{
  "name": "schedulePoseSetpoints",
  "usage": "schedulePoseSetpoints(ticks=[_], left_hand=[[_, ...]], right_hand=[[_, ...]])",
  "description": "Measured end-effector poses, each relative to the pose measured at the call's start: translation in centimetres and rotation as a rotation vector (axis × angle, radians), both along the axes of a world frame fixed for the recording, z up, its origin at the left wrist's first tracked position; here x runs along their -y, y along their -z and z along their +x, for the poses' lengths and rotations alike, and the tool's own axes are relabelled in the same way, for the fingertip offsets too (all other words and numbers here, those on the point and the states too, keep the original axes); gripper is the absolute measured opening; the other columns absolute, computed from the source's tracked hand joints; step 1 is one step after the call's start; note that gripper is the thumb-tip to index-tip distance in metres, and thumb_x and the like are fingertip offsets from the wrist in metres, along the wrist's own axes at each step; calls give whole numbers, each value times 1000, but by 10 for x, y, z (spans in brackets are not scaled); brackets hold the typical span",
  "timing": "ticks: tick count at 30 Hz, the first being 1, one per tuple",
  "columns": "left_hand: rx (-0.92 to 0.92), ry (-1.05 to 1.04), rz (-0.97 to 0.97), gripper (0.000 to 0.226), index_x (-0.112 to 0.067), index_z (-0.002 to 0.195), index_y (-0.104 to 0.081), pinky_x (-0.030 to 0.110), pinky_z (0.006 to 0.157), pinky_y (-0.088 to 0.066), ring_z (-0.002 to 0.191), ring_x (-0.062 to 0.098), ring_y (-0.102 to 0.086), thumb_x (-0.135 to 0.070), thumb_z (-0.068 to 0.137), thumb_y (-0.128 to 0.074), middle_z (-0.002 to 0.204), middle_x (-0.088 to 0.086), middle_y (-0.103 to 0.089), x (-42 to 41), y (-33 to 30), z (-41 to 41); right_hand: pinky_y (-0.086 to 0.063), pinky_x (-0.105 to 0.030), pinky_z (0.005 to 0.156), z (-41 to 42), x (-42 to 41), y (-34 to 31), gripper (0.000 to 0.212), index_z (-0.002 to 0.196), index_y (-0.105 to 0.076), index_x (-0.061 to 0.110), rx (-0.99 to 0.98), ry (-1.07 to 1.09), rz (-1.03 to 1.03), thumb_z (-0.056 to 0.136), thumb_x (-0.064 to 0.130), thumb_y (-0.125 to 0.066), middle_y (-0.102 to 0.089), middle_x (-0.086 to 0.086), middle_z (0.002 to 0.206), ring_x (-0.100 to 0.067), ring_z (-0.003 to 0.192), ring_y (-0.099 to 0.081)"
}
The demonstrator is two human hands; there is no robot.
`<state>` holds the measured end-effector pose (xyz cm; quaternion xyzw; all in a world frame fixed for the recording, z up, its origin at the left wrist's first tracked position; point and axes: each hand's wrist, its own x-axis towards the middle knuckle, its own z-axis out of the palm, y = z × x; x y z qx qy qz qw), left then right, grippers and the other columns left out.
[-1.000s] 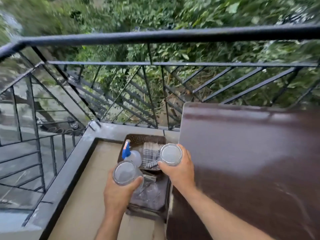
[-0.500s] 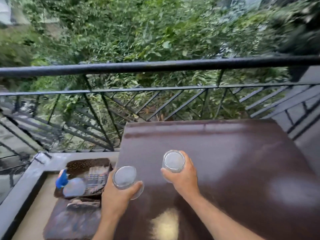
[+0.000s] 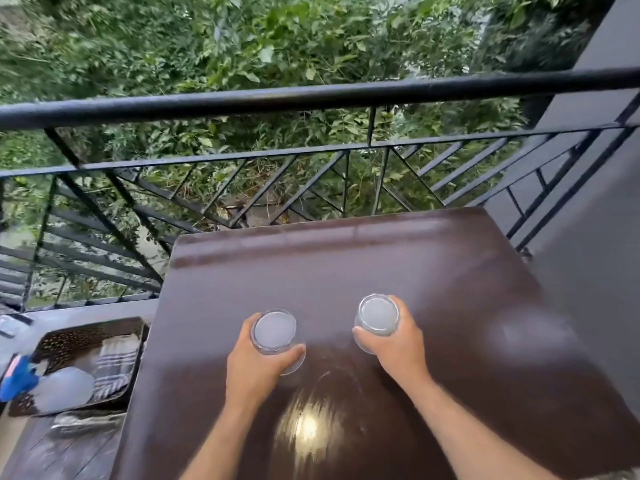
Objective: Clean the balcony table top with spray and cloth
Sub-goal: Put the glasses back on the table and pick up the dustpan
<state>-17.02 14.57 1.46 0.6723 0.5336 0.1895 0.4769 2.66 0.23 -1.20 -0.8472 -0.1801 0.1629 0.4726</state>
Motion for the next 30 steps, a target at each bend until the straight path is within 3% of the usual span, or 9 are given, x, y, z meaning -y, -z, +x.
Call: schedulePoseSetpoints(ticks=[4, 15, 23, 30], left_hand=[[-45, 15, -1, 89, -39, 124, -53, 33, 91, -53, 103, 14, -67, -50, 46, -94, 108, -15, -70, -3, 6, 24], [-66, 34, 17, 90, -31, 132, -51, 24, 85, -41, 100, 10, -57, -40, 55, -97, 111, -12, -63, -13, 25, 65], [-37, 23, 16, 81, -40, 121, -51, 22, 83, -41, 100, 9, -62, -38, 54, -97, 108, -18, -65, -7, 39, 71], [-67, 65, 48, 84, -40, 125, -48, 25, 87, -44, 105, 11, -60, -41, 55, -95, 116, -16, -64, -6, 41, 70]], right_hand=[[-53, -35, 89, 29, 2, 2, 77, 120, -57, 36, -32, 47, 0, 49, 52, -83, -69, 14, 108, -12, 101, -65], [-52, -39, 94, 65, 1, 26, 77, 121, -54, 42, -82, 113, 14, 51, 49, -86, -68, 17, 110, -10, 103, -64], [-50, -37, 96, 66, 4, 37, 80, 124, -51, 40, -36, 113, 2, 54, 45, -89, -65, 18, 115, -11, 108, -61], [-49, -33, 97, 66, 6, 37, 79, 125, -51, 39, -26, 87, 2, 57, 38, -92, -65, 17, 116, -9, 108, -60]])
